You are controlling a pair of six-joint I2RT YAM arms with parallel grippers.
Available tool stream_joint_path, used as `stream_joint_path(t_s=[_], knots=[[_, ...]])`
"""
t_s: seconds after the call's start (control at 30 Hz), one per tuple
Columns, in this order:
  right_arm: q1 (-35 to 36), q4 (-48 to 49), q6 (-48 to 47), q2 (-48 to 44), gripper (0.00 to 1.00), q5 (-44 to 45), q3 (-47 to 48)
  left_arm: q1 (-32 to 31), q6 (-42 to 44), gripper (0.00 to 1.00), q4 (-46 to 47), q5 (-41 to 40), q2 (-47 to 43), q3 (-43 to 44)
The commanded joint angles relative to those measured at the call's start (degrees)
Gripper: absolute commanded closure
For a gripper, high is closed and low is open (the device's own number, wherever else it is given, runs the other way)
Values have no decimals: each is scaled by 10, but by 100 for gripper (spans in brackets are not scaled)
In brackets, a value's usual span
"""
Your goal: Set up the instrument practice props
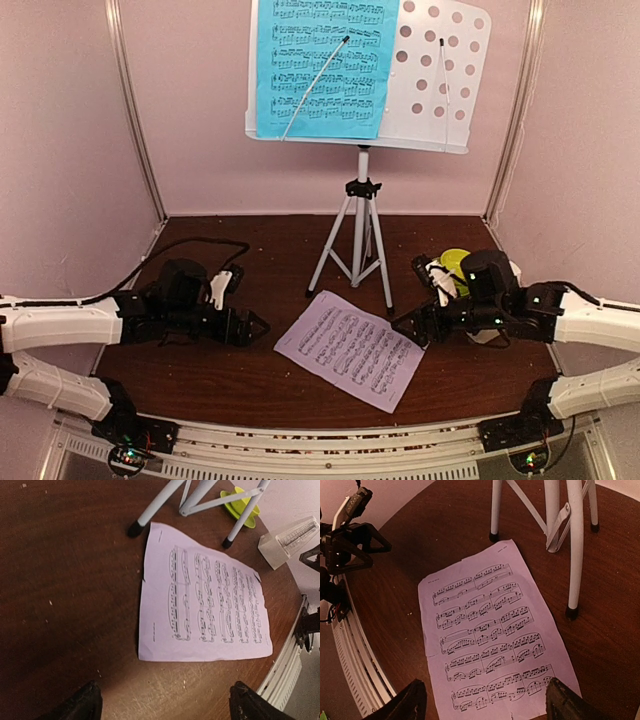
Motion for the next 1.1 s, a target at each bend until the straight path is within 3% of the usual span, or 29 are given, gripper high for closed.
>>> stream_joint_path(t_s=[0.0, 0.27, 0.67, 1.07], knots=[[7, 56, 6, 49, 18, 29, -13, 3, -79, 8, 70, 63, 19, -33], [8, 76, -7, 153, 18, 34, -15, 36, -99, 9, 125, 155, 145, -21], [9, 80, -29, 294, 18, 8, 31, 55, -77, 14, 143, 207, 306, 72], [15, 116, -11, 372, 17, -33, 49, 54, -105, 27, 271, 282, 380, 121]])
